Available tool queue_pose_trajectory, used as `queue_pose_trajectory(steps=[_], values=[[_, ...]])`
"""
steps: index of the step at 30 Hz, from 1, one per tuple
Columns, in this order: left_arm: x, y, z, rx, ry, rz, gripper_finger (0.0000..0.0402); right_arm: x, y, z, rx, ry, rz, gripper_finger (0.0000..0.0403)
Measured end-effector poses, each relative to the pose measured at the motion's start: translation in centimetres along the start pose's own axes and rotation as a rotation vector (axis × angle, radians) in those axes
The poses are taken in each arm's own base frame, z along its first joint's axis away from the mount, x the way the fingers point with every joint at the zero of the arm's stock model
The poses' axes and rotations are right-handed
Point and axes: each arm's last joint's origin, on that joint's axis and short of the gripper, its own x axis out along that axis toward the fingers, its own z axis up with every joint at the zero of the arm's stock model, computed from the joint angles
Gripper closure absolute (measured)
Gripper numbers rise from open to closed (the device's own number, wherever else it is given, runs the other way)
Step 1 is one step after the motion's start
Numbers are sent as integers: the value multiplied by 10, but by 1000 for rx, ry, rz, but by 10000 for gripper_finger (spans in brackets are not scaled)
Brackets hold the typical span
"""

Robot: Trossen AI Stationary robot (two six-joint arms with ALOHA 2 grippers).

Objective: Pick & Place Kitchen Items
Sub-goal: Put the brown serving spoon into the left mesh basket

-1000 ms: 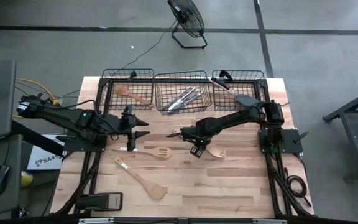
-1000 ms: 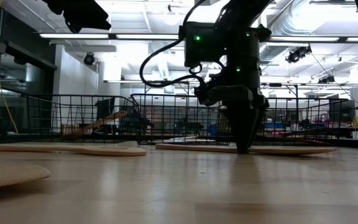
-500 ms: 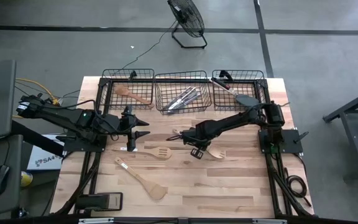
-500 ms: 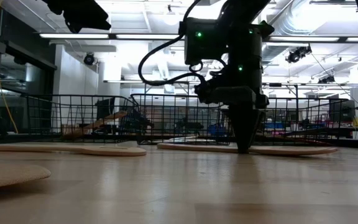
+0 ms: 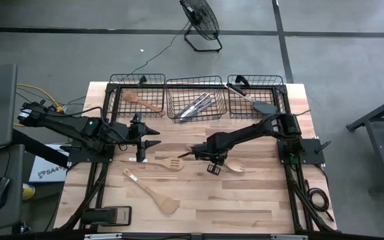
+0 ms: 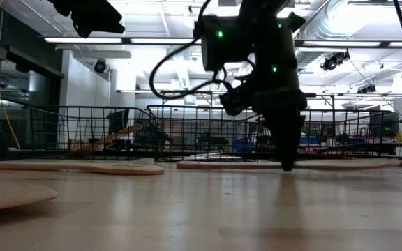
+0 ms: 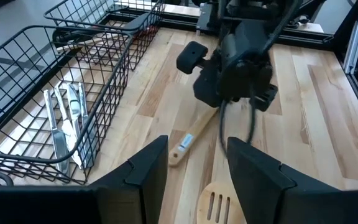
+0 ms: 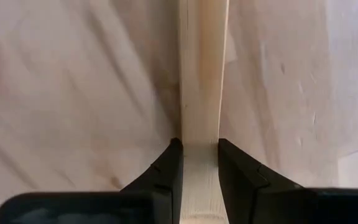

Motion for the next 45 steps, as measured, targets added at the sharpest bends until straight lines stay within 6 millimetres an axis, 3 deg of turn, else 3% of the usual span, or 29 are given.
queue_pose_trajectory(steps=[15, 20, 27, 34, 38, 45], values=[[0, 0, 0, 0, 0, 0, 238, -32, 4, -10, -62, 21, -79, 334], [0, 0, 0, 0, -4, 9, 238, -65, -5, -21, -42, -72, -80, 334], [1, 0, 3, 74, -37, 38, 238, -118, -19, -42, 22, -328, -138, 334], [1, -1, 11, 154, -121, 64, 238, -156, -19, -55, 33, -617, -144, 334], [-1, -3, 21, 171, -218, 54, 238, -159, -16, -53, -2, -763, -114, 334], [10, -2, 27, 208, -255, 24, 238, -136, -20, -55, -13, -965, -55, 334]])
